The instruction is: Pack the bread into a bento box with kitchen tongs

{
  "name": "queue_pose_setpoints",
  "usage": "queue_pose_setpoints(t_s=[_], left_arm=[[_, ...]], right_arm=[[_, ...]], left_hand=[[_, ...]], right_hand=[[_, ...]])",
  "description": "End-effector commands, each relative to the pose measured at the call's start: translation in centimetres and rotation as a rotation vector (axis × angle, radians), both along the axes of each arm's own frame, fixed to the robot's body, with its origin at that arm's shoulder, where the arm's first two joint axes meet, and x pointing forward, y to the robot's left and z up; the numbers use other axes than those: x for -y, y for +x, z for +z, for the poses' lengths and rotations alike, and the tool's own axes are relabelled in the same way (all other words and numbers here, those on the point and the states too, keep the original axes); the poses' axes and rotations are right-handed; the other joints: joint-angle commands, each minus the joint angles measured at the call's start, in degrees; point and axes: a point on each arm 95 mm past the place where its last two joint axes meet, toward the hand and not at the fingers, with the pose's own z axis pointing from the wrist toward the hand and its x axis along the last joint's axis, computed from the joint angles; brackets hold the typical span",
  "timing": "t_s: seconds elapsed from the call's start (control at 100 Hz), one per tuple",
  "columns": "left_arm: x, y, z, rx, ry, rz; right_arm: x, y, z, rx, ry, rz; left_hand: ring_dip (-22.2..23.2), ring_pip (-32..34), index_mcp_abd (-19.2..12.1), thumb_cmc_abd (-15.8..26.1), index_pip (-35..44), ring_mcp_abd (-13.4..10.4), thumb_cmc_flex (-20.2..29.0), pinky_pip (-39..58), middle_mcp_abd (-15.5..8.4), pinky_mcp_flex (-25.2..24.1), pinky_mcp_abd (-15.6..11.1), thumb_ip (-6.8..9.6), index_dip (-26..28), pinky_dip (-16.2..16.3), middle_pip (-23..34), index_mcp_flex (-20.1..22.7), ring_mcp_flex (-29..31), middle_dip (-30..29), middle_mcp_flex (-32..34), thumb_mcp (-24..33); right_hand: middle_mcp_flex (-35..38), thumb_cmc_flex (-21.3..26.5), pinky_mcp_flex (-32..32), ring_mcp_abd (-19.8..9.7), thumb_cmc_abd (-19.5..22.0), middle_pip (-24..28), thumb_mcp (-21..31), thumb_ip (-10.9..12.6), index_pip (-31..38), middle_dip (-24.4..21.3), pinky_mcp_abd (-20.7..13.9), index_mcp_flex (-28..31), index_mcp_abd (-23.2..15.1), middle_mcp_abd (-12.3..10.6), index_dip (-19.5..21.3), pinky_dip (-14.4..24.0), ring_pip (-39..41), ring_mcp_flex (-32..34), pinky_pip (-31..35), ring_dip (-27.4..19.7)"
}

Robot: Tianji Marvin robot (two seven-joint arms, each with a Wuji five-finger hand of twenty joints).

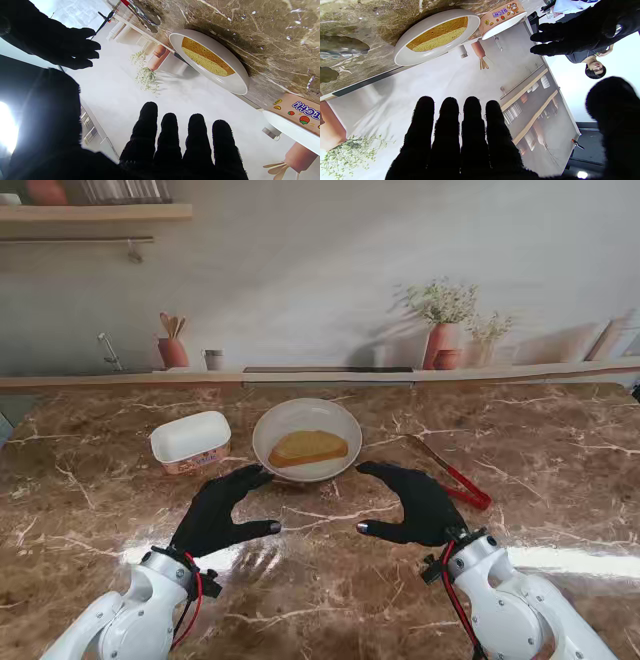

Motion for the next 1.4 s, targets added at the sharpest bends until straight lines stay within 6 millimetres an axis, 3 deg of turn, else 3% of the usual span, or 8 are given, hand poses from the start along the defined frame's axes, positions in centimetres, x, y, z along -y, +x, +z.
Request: queue_pose_setpoints(t_s=[0.0, 0.38, 0.4, 0.46, 0.62, 0.96, 1.17, 1.39], left_arm=[[0.1, -0.3, -0.2, -0.01, 0.005, -0.001], [-2.5, 1.7, 1.6, 0.034, 0.099, 0.042], [-2.9, 2.0, 1.9, 0.042, 0.113, 0.05], [-4.0, 2.8, 2.7, 0.064, 0.157, 0.081], [-6.8, 5.3, 4.2, 0.093, 0.25, 0.183], [-10.4, 11.1, 5.1, -0.048, 0.443, 0.267], [-11.0, 14.2, 4.4, -0.137, 0.52, 0.262], [-11.3, 16.7, 3.2, -0.195, 0.563, 0.254]], right_arm=[[0.0, -0.2, -0.5, -0.024, -0.011, 0.002], [0.2, -0.3, -0.4, -0.038, -0.03, -0.026], [0.2, -0.3, -0.4, -0.039, -0.031, -0.026], [0.2, -0.2, -0.5, -0.037, -0.037, -0.029], [0.1, -0.1, -0.8, -0.043, -0.05, -0.032], [0.1, 0.0, -0.8, -0.06, -0.054, -0.035], [0.1, -0.1, -1.0, -0.066, -0.055, -0.052], [0.0, 0.1, -1.1, -0.069, -0.052, -0.055]], left_hand=[[-0.08, -2.62, -0.32, 1.73, 0.03, -0.6, 0.61, -1.25, -0.49, -0.7, -0.29, 2.36, -0.28, -0.69, -1.56, -0.18, -0.71, -0.65, -0.35, -2.27], [0.22, -2.12, -0.18, -1.39, 0.22, -0.54, 4.26, -1.19, -0.43, -0.49, -0.76, 2.52, -0.2, -0.55, -0.85, 0.07, 0.18, -0.28, 0.05, -0.66], [0.39, -2.09, -0.3, -4.31, 0.47, -0.59, 0.78, -1.03, -0.43, -0.57, -0.68, 1.39, -0.06, -0.54, -0.72, 0.06, 0.25, -0.12, 0.06, 8.36], [0.48, -1.76, -0.68, -11.13, 0.97, -0.93, -1.22, -1.53, -0.77, -0.5, -1.15, -0.7, 0.21, -0.86, 0.12, 0.54, 0.74, 0.35, 0.53, 21.43], [1.08, -0.67, 0.29, -18.44, 1.16, -0.4, 0.13, 1.71, -0.17, -0.39, -2.57, -2.96, 0.39, 0.69, 1.16, -0.62, 1.85, 0.99, 0.65, 32.57], [1.99, 0.84, 2.87, -21.58, 3.75, 0.73, 0.96, 3.55, 1.77, -0.26, -3.51, -4.35, 1.92, 1.39, 2.29, -5.24, 0.75, 1.67, -2.12, 36.37], [2.55, 1.61, 2.6, -22.91, 5.91, -0.91, 0.83, 4.82, 1.53, 0.19, -6.37, -4.65, 2.97, 1.9, 3.23, -6.11, 1.62, 2.09, -1.38, 36.06], [4.32, 3.74, 2.21, -24.15, 9.43, 0.05, 0.39, 7.93, 1.82, 1.26, -6.07, -5.15, 4.75, 3.38, 4.51, -5.29, 4.61, 2.83, 1.32, 36.87]], right_hand=[[-0.04, -1.45, -0.54, -0.33, 0.68, -1.29, -0.59, 1.98, -0.6, 0.89, -0.64, 0.07, -1.48, -1.08, -0.75, -1.62, -0.85, 0.09, -0.04, 0.19], [-0.48, -0.37, -1.08, -1.01, 1.36, -1.42, -1.29, 1.98, -0.82, 1.04, -0.4, -0.12, -1.68, -1.39, -0.72, -1.45, -0.97, -0.47, -0.28, 0.42], [-0.41, -0.27, -1.22, -1.07, 1.4, -1.37, -1.35, 1.97, -0.81, 1.08, -0.54, -0.08, -1.71, -1.41, -0.71, -1.45, -1.0, -0.56, -0.35, 0.43], [-0.22, 0.03, -1.29, -1.23, 1.39, -1.23, -1.57, 1.94, -0.76, 1.21, -0.81, 0.05, -1.78, -1.56, -0.67, -1.42, -0.99, -0.62, -0.49, 0.51], [-0.32, 0.61, -1.3, -1.37, 1.58, -1.24, -1.99, 1.9, -0.78, 1.37, -0.87, 0.09, -1.79, -1.62, -0.62, -1.31, -0.99, -0.72, -0.69, 0.64], [-0.11, 1.32, -1.26, -1.42, 1.72, -1.11, -2.17, 1.91, -0.72, 1.66, -0.76, 0.25, -1.9, -1.63, -0.52, -0.96, -0.92, -0.66, -0.77, 0.82], [0.47, 0.76, -1.17, -1.42, 1.92, -0.79, -1.59, 1.94, -0.61, 1.98, -0.49, 0.61, -1.99, -1.76, -0.48, -0.64, -0.73, -0.39, -0.62, 1.03], [0.56, 0.71, -1.12, -1.36, 1.97, -0.77, -1.26, 1.9, -0.59, 2.23, -0.31, 0.63, -2.11, -1.8, -0.46, -0.3, -0.63, -0.29, -0.45, 1.24]])
